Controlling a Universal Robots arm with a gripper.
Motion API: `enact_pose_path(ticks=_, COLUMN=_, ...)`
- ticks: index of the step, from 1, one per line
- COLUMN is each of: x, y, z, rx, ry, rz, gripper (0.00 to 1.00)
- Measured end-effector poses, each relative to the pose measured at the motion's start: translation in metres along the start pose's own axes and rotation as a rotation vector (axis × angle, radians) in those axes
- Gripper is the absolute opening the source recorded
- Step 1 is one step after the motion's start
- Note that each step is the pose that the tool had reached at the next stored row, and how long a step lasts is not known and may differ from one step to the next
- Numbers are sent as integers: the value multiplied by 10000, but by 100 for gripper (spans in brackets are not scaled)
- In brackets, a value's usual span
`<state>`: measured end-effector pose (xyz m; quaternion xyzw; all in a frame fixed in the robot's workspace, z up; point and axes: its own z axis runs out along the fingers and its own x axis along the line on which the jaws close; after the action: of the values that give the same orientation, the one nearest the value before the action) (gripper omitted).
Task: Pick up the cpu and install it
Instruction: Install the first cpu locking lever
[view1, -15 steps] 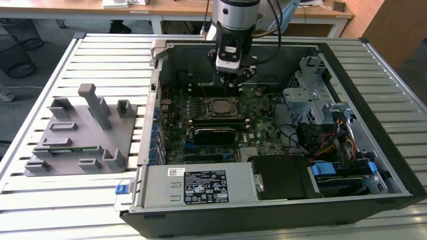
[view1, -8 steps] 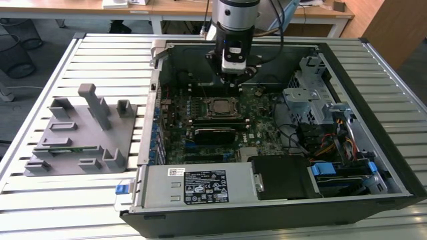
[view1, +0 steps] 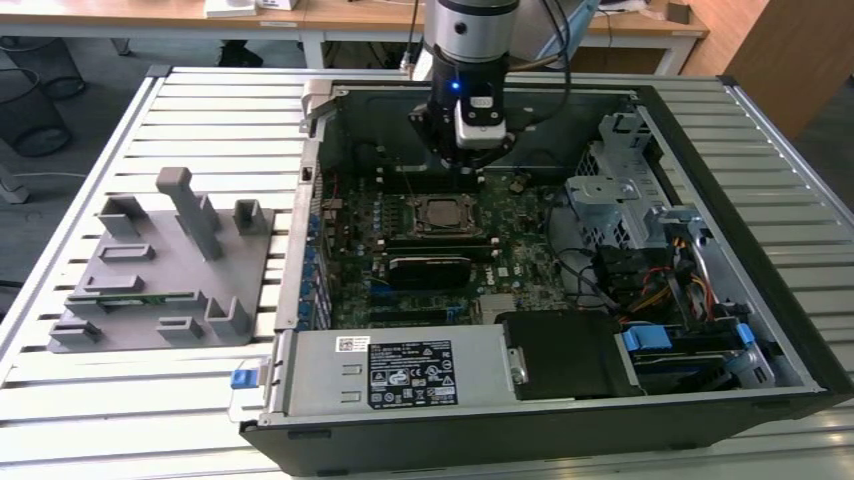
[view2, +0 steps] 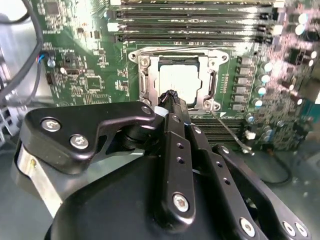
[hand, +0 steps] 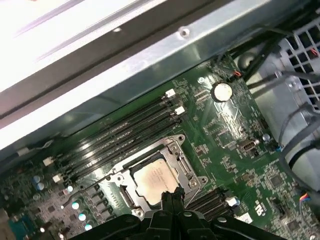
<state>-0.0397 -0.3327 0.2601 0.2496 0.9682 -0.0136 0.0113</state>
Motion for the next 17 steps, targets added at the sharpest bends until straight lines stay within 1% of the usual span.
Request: enact_pose_path(ticks=17, x=1, y=0, z=23, rx=-89, ry=-64, rz=-3088, gripper=11)
